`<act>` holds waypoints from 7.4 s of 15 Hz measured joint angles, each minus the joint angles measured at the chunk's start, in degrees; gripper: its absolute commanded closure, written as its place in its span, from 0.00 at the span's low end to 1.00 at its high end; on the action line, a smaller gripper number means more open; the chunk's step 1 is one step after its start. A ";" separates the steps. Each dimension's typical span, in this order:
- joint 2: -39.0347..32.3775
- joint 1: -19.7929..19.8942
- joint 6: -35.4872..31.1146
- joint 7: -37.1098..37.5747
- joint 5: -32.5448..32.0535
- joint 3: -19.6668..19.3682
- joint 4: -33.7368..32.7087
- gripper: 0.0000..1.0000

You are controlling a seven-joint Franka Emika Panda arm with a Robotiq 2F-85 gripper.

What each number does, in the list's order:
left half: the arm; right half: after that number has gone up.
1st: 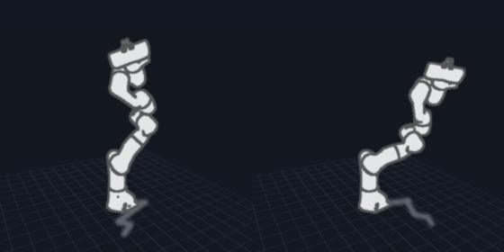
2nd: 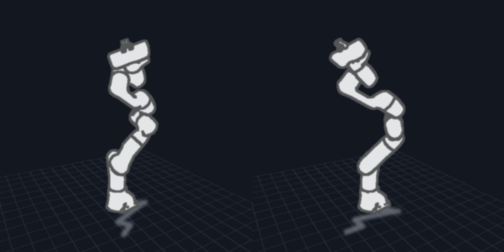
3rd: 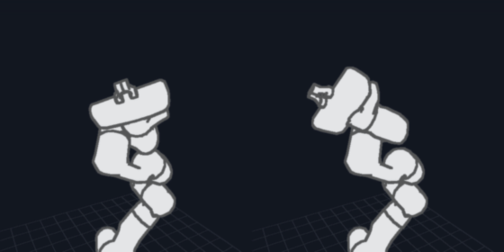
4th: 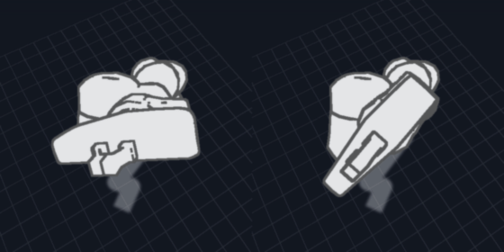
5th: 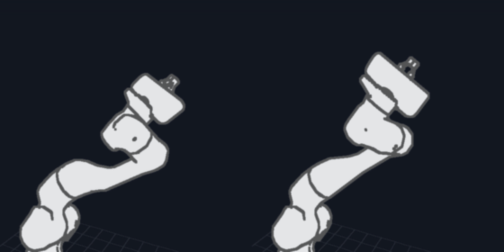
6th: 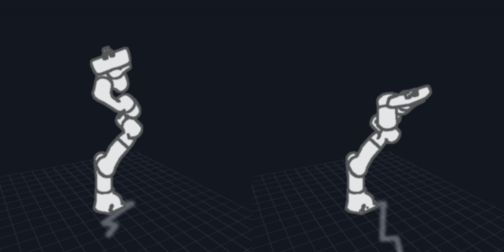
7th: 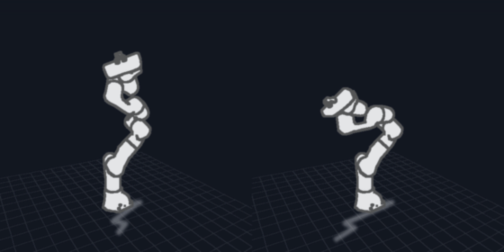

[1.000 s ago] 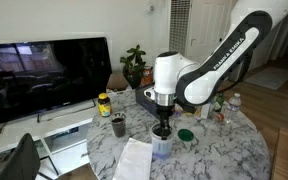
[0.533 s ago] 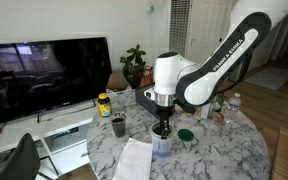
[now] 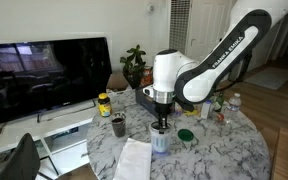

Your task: Pour the contents of the silver cup into the grey box and then put the silver cup back in the plastic cup

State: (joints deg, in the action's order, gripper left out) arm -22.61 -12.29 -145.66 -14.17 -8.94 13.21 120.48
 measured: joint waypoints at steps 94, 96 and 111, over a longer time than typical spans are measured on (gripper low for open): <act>-9.67 32.29 22.62 -51.60 121.83 -1.63 -36.30 0.99; -9.73 30.63 26.26 -51.60 124.48 -4.81 -36.05 0.99; -4.75 18.49 21.52 -50.06 117.01 -15.89 -34.86 0.99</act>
State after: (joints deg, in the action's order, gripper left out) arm -27.36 6.20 -124.14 -64.23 108.08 -2.68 85.63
